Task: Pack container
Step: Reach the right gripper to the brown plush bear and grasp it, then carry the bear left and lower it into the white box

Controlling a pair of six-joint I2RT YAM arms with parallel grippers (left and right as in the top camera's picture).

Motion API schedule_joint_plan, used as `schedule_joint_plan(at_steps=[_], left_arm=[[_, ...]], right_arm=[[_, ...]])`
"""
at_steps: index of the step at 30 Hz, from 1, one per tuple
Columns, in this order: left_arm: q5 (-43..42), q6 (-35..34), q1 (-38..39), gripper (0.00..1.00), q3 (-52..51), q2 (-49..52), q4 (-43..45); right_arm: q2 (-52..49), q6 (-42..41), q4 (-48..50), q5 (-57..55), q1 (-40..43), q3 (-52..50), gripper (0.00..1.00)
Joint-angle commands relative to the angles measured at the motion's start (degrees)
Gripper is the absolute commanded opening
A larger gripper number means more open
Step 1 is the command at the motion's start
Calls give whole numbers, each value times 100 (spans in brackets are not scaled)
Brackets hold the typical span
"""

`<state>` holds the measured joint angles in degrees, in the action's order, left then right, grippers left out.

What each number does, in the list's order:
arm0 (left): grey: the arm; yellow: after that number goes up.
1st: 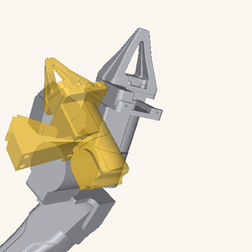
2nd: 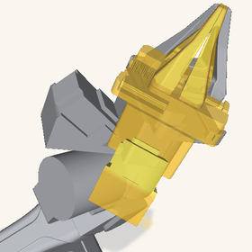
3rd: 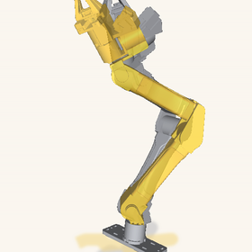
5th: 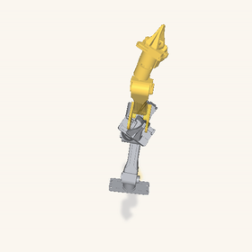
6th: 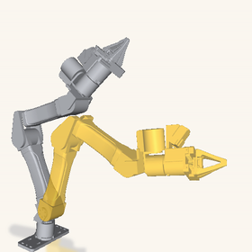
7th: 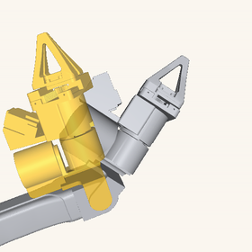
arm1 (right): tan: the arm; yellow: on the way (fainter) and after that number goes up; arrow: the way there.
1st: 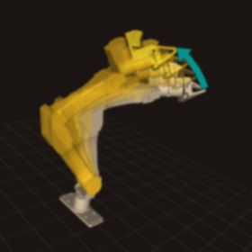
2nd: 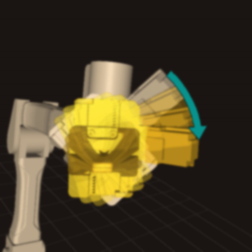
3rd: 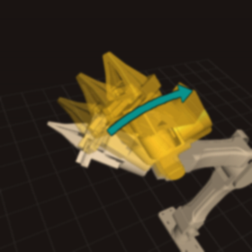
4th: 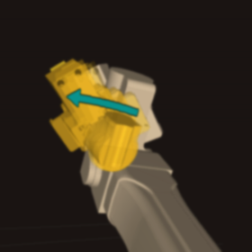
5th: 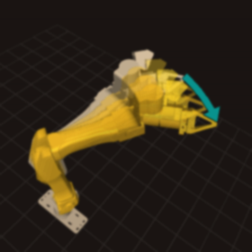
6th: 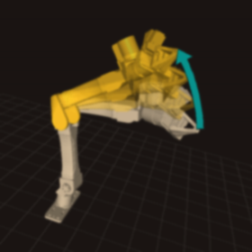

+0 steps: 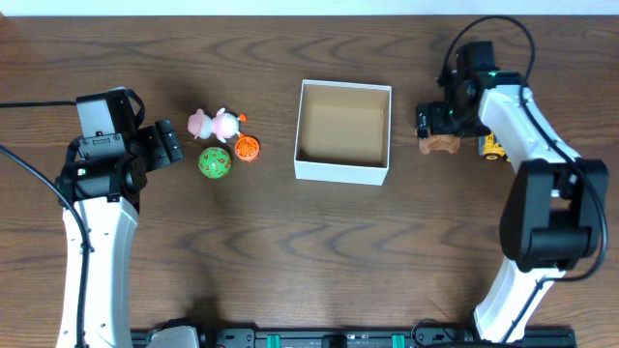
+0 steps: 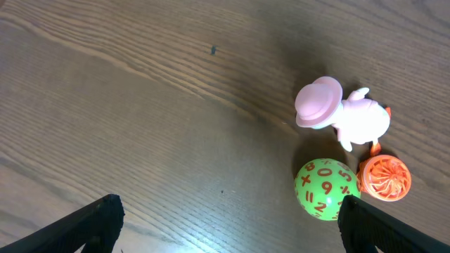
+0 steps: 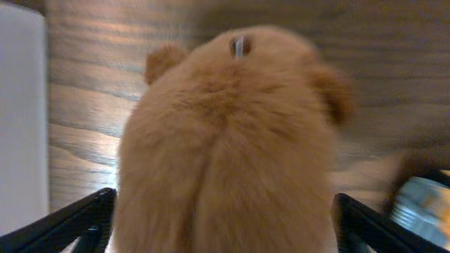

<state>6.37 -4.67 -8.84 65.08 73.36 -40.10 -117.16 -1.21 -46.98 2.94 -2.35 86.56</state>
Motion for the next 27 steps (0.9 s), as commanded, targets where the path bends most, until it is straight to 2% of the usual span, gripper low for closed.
schedule_joint_plan(at_steps=[1, 4, 6, 9, 13, 16, 22, 27], left_arm=[[4, 35, -20, 98, 116, 7, -15], [4, 35, -20, 98, 116, 7, -15], [4, 35, -20, 98, 116, 7, -15], [4, 35, -20, 98, 116, 7, -15], [4, 35, -20, 98, 116, 7, -15], [4, 35, -20, 98, 116, 7, -15], [4, 35, -20, 98, 116, 7, -15], [4, 35, -20, 98, 116, 7, -15]], right_arm=[[-186, -181, 17, -61, -85, 120, 88], [-203, -199, 22, -63, -83, 120, 71], [-199, -199, 11, -83, -85, 120, 54], [-197, -199, -24, -186, -83, 129, 36], [-109, -317, -446, -216, -96, 378, 12], [39, -772, -931, -232, -164, 846, 1], [599, -1665, -1631, -229, -717, 1926, 1], [1014, -2173, -1488, -234, -1565, 2347, 2]])
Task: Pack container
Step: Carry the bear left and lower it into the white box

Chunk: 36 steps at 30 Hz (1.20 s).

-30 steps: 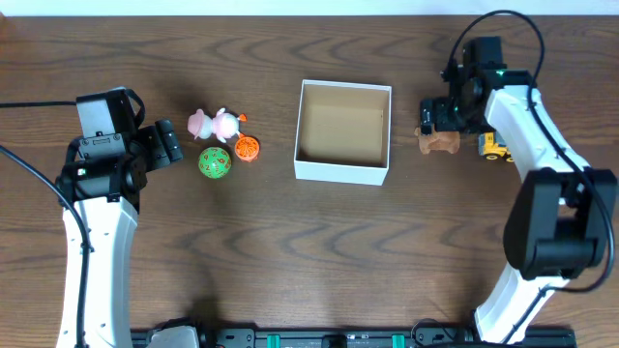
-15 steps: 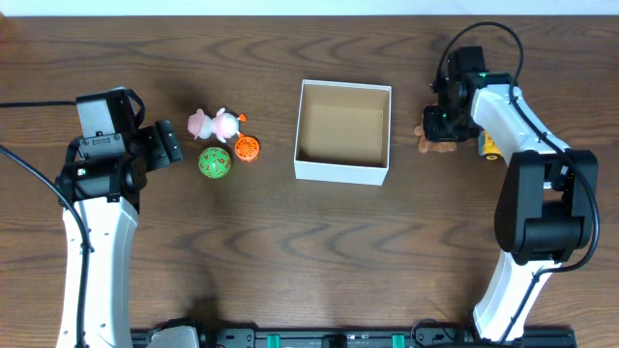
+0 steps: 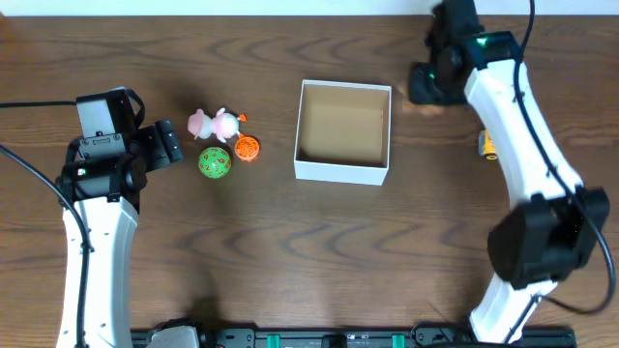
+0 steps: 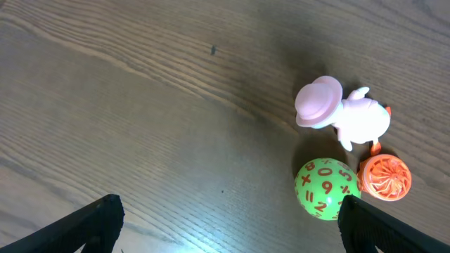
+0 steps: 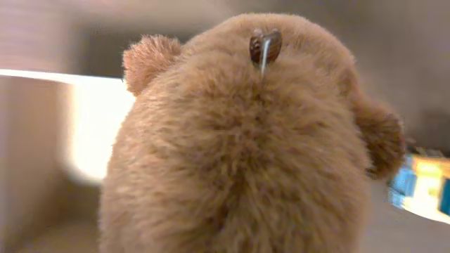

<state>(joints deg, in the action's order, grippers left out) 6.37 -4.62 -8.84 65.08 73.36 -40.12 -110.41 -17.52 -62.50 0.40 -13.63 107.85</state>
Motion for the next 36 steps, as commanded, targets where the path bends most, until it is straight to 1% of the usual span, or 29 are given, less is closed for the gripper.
schedule_joint_plan(at_steps=[1, 2, 4, 7, 10, 13, 16, 20, 23, 29, 34, 35, 36], left_arm=[[4, 31, -20, 98, 116, 7, -13], [4, 31, -20, 98, 116, 7, -13], [4, 31, -20, 98, 116, 7, -13], [4, 31, -20, 98, 116, 7, -13], [4, 31, -20, 98, 116, 7, -13], [4, 31, -20, 98, 116, 7, -13], [4, 31, -20, 98, 116, 7, -13], [4, 31, -20, 98, 116, 7, -13], [4, 31, -20, 98, 116, 7, -13], [4, 31, -20, 98, 116, 7, -13], [4, 31, -20, 98, 116, 7, -13], [4, 31, -20, 98, 116, 7, -13], [4, 31, -20, 98, 116, 7, -13]], right_arm=[[378, -651, 162, 7, -601, 219, 3], [391, -828, 269, -42, -789, 219, 8], [343, -1241, 466, -214, -1106, 188, 11], [149, -1818, 640, -494, -1467, 120, 10], [-184, -2424, 732, -507, -1709, 94, 7], [-542, -2774, 852, -507, -1873, 94, 11], [-852, -3060, 874, -507, -1943, 92, 11], [-1228, -3056, 1049, -490, -1956, 92, 13], [-1451, -2835, 1235, -466, -1956, 92, 15], [-1744, -2785, 1285, -468, -1956, 92, 19], [-1829, -2662, 1261, -470, -1956, 90, 25], [-1829, -2553, 1263, -472, -1956, 90, 29], [-1827, -2452, 1266, -470, -1956, 90, 38]])
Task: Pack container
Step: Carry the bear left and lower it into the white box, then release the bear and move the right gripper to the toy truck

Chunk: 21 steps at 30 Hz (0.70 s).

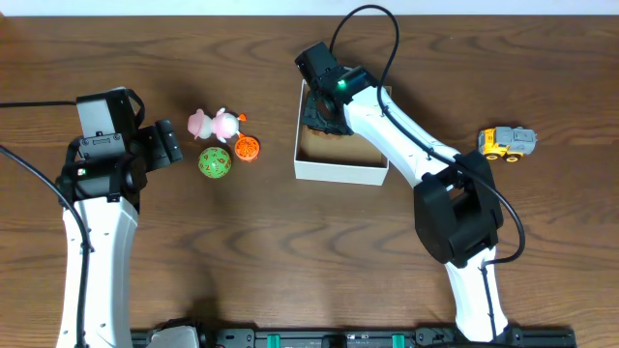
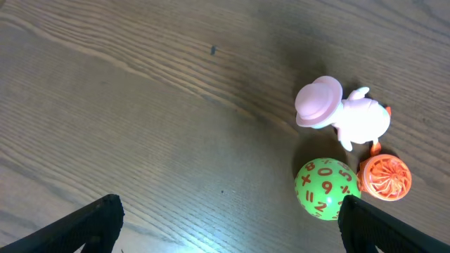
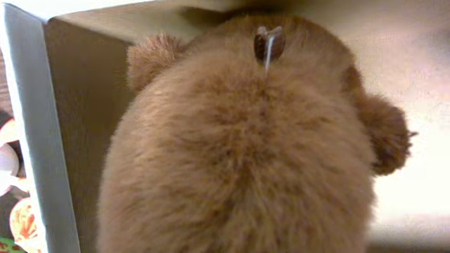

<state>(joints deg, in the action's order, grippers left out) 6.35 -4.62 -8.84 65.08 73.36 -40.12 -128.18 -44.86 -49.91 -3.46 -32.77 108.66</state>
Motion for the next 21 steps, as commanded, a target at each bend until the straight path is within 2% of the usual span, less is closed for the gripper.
schedule_joint_plan(at_steps=[1, 5, 12, 15, 21], left_arm=[[7, 31, -20, 98, 116, 7, -13], [7, 31, -20, 98, 116, 7, -13], [7, 31, -20, 98, 116, 7, -13], [7, 31, -20, 98, 116, 7, -13], [7, 31, -20, 98, 116, 7, -13]], right_arm=[[-50, 343, 7, -83, -42, 9, 44], [-48, 608, 7, -74, -42, 9, 56], [37, 942, -7, -61, -24, 9, 66], [166, 1027, -24, -61, -24, 9, 79], [664, 1176, -72, -92, -24, 9, 91]])
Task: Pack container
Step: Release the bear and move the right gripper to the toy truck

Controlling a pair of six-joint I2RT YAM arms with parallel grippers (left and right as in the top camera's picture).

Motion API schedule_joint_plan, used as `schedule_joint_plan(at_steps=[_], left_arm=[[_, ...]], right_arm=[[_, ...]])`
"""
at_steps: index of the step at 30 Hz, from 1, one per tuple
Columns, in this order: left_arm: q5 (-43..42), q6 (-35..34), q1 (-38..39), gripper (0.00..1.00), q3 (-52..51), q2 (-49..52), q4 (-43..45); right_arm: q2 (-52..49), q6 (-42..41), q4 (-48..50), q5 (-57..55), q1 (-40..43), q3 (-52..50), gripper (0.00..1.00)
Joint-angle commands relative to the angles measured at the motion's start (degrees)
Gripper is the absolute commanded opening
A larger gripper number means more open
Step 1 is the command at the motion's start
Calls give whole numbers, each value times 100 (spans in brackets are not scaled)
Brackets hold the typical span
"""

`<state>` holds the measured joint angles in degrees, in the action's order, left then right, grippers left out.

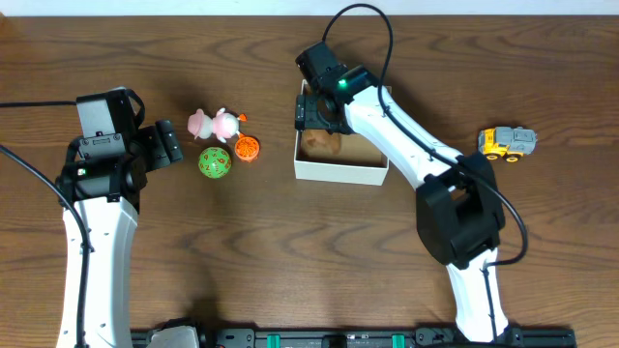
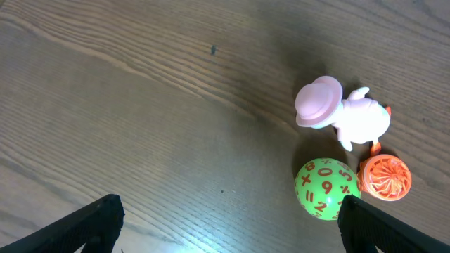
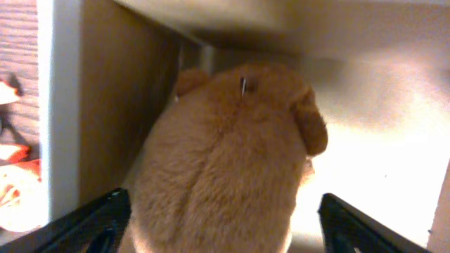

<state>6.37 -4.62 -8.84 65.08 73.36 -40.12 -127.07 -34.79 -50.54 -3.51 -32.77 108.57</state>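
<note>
The white open box point(image 1: 341, 175) stands mid-table. A brown plush toy point(image 1: 324, 143) lies in its left half, against the left wall point(image 3: 63, 105). My right gripper point(image 1: 317, 113) hangs over that corner, open, with its fingers spread to either side of the plush point(image 3: 225, 161) and a gap showing on the right. My left gripper point(image 1: 166, 143) rests open at the left, nothing between its fingers point(image 2: 98, 221). Just right of it sit a pink hatted figure point(image 2: 341, 114), a green number ball point(image 2: 325, 188) and an orange ridged toy point(image 2: 384, 178).
A yellow and grey toy truck point(image 1: 507, 143) stands on the table to the right of the box. The three small toys point(image 1: 222, 143) lie between my left gripper and the box. Dark wood table point(image 1: 290, 251) all round.
My right gripper was shut on the plush low in the box; now its fingers stand apart and the plush lies let go on the box floor. The left arm has not moved.
My right gripper was around the plush on the table, right of the box beside the truck. Then it held the plush up near the box's far right corner. Then it held it inside the box's left half, where the plush now lies let go.
</note>
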Motion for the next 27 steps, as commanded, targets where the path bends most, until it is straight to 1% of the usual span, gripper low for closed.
schedule_joint_plan(at_steps=[1, 3, 4, 6, 10, 14, 19, 21, 24, 26, 27], left_arm=[[4, 31, -20, 98, 116, 7, -13], [4, 31, -20, 98, 116, 7, -13], [4, 31, -20, 98, 116, 7, -13], [4, 31, -20, 98, 116, 7, -13], [4, 31, -20, 98, 116, 7, -13], [4, 31, -20, 98, 116, 7, -13], [4, 31, -20, 98, 116, 7, -13], [4, 31, -20, 98, 116, 7, -13], [4, 31, -20, 98, 116, 7, -13], [4, 31, -20, 98, 116, 7, -13], [4, 31, -20, 98, 116, 7, -13]], right_arm=[[658, 170, -22, -118, -17, 17, 91], [901, 210, -55, -240, 11, 17, 91], [1054, 210, -103, -365, 37, 17, 93], [1355, 210, -221, -621, 142, 17, 99], [2017, 229, -623, -859, 682, 17, 99], [2533, 232, -1244, -857, 1707, 17, 99], [2555, 234, -1969, -850, 3093, -13, 99], [2485, 367, -2083, -826, 3560, -146, 99], [2428, 538, -2079, -713, 3995, -446, 99], [2417, 509, -2011, -529, 4232, -743, 90], [2417, 448, -1941, -452, 4312, -885, 87]])
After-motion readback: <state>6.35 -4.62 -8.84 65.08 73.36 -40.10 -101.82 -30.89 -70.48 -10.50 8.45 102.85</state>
